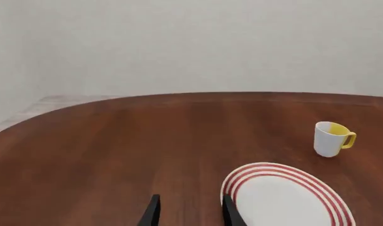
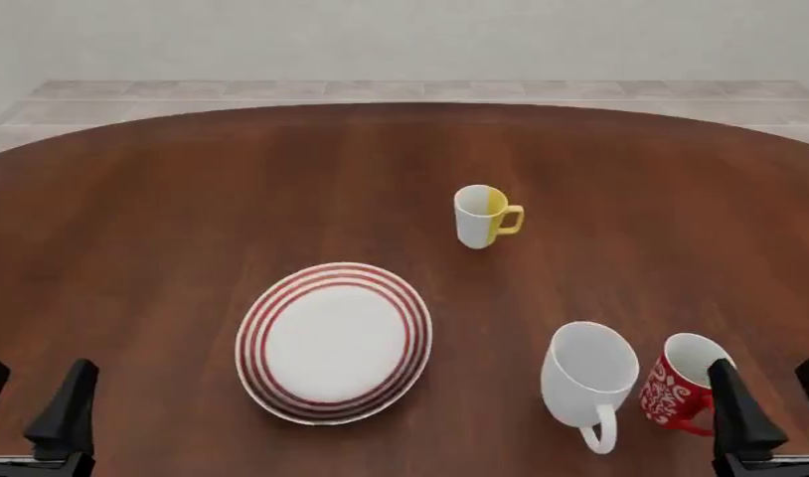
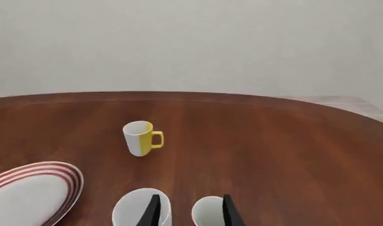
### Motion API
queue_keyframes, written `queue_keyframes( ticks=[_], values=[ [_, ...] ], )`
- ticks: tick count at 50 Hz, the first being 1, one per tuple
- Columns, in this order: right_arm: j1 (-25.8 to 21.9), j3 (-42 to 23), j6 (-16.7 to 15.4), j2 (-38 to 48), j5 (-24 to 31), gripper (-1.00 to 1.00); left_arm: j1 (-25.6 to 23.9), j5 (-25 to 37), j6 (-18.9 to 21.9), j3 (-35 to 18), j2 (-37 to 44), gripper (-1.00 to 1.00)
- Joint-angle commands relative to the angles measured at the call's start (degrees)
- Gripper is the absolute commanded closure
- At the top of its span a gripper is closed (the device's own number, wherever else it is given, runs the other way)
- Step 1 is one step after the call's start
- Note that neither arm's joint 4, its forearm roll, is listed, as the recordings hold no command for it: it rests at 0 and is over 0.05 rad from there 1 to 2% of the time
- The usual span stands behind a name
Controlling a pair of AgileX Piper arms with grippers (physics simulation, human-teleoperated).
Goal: Pick up the red mug and put it on the plate
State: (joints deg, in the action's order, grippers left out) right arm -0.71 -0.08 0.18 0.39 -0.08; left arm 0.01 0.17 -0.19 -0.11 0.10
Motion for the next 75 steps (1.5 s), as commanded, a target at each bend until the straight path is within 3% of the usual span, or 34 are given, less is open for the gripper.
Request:
queue_keyframes(
  ticks=[1,16,19,21,23,26,31,33,36,38,39,42,46,48,51,52,53,56,60,61,63,64,65,67,69,71,72,73,75],
  values=[
    [0.15,-0.25,-0.29,1.07,-0.24,-1.00,0.14,-0.05,0.19,-0.35,0.05,-1.00],
    [-0.79,-2.34,-1.39,6.59,-2.80,-1.00,0.11,-0.17,0.06,-0.33,0.14,-1.00],
    [-1.23,-4.98,-7.29,10.30,-3.27,-1.00,0.18,-0.30,-0.06,-0.24,0.24,-1.00],
    [-2.80,-7.19,-6.74,12.05,-2.12,-1.00,0.23,-0.34,-0.14,-0.22,0.30,-1.00],
    [-3.26,-9.45,-12.04,14.64,-1.28,-1.00,0.14,-0.32,-0.19,-0.24,0.27,-1.00],
    [-2.91,-11.98,-16.00,16.99,0.24,-1.00,0.08,-0.23,-0.22,-0.27,0.23,-1.00],
    [-2.05,-16.40,-17.37,19.66,3.89,-1.00,-0.60,-0.01,-0.22,-0.27,0.16,-1.00],
    [-3.77,-19.38,-14.54,21.22,6.35,-1.00,-0.42,-0.09,-0.35,-0.32,0.19,-1.00],
    [-3.65,-21.87,-15.04,21.18,8.74,-1.00,-0.39,-0.09,-0.39,-0.36,0.23,-1.00],
    [-1.93,-23.07,-17.40,19.73,9.77,-1.00,-0.43,-0.07,-0.37,-0.35,0.22,-1.00],
    [-2.12,-25.14,-15.26,20.65,11.46,-1.00,-0.46,-0.09,-0.45,-0.36,0.29,-1.00],
    [-2.36,-28.38,-13.44,21.88,14.21,-1.00,-0.47,-0.27,-0.51,-0.38,0.50,-1.00],
    [-1.72,-31.63,-13.49,23.03,16.61,-1.00,-0.65,-0.61,-0.56,-0.34,0.94,-1.00],
    [-2.79,-34.30,-10.54,25.68,18.69,-1.00,-0.69,-0.88,-0.59,-0.22,1.28,-1.00],
    [-3.26,-36.25,-9.90,26.91,19.64,-1.00,-0.69,-0.68,-0.58,-0.08,0.88,-1.00],
    [-3.29,-37.62,-6.48,28.97,20.59,-1.00,-0.60,-0.56,-0.67,-0.01,0.73,-1.00],
    [-3.29,-37.65,-6.48,28.99,20.59,-1.00,-0.60,-0.55,-0.67,-0.01,0.72,-1.00],
    [-4.65,-39.47,-1.69,32.04,22.25,-1.00,-0.43,-1.38,-0.88,0.02,1.52,-1.00],
    [-4.98,-40.95,-1.50,34.17,23.89,-1.00,-0.47,-1.41,-1.02,0.07,1.51,-1.00],
    [-4.46,-40.97,0.34,34.61,23.97,-1.00,-0.54,-1.41,-1.04,0.08,1.51,-1.00],
    [-5.76,-40.50,-0.47,36.11,24.15,-1.00,-0.60,-1.48,-1.10,0.08,1.57,-1.00],
    [-6.63,-39.88,1.21,37.36,24.11,-1.00,-0.66,-1.64,-1.18,0.09,1.73,-1.00],
    [-3.66,-39.91,-1.16,35.76,23.48,-1.00,-0.72,-1.59,-1.16,0.09,1.66,-1.00],
    [-2.96,-39.66,2.64,37.21,23.77,-1.00,-0.75,-1.35,-1.20,0.09,1.40,-1.00],
    [-3.29,-39.82,-1.83,38.02,24.64,-1.00,-0.75,-1.32,-1.26,0.05,1.39,-1.00],
    [-4.16,-40.30,-1.34,39.14,25.80,-1.00,-0.77,-1.34,-1.28,0.06,1.37,-1.00],
    [-1.62,-40.82,-0.62,38.40,25.99,-1.00,-0.79,-1.30,-1.31,0.06,1.32,-1.00],
    [-2.13,-40.65,-2.79,39.37,26.35,-1.00,-0.86,-1.19,-1.30,0.07,1.19,-1.00],
    [-1.88,-40.47,-2.88,40.01,26.59,-1.00,-0.98,-1.02,-1.23,0.08,1.00,-1.00]
  ],
)
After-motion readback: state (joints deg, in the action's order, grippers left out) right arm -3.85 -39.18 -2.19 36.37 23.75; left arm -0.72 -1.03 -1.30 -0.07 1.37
